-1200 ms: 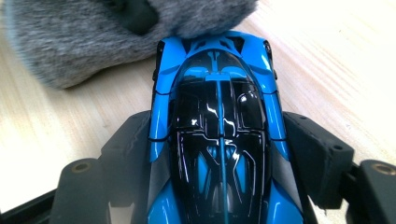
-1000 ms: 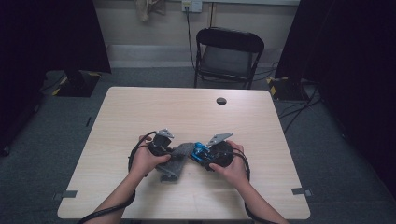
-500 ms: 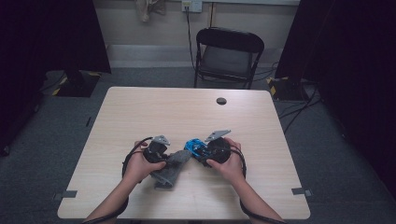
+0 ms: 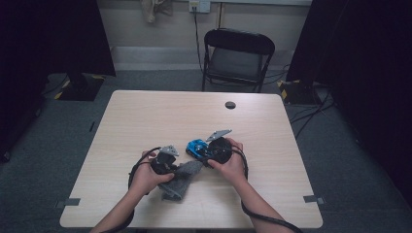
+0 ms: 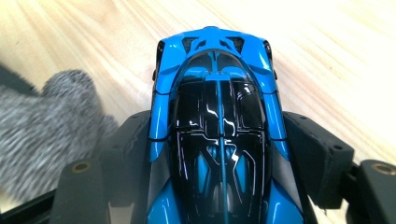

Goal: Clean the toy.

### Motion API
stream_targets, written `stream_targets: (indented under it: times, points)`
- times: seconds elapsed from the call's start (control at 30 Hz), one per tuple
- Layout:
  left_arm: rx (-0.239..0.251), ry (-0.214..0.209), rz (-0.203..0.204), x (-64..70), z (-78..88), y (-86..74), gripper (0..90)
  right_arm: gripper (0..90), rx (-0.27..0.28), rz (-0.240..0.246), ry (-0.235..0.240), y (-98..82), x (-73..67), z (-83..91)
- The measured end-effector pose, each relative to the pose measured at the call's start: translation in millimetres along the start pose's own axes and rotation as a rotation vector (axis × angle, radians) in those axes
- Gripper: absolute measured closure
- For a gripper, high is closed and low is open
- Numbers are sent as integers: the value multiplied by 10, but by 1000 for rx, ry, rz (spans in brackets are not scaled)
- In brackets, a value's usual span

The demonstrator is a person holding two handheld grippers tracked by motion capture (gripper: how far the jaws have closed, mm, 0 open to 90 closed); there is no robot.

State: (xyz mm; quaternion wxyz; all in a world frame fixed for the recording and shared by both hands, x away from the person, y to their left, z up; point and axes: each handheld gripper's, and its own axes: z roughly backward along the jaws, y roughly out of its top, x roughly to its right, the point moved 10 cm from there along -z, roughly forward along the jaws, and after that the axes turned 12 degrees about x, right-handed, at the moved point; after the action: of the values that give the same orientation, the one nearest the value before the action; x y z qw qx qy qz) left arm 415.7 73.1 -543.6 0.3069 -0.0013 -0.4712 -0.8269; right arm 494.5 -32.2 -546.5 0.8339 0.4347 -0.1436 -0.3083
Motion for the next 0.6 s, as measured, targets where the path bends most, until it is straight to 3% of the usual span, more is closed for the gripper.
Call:
stream_targets:
  times: [0.27, 0.6]
  points:
    - [-40, 24, -70, 66, -52, -23, 682, 280, 0, -13, 8, 3, -28, -148]
    - [-41, 19, -76, 91, -72, -30, 681, 278, -1, -16, 5, -25, -24, -209]
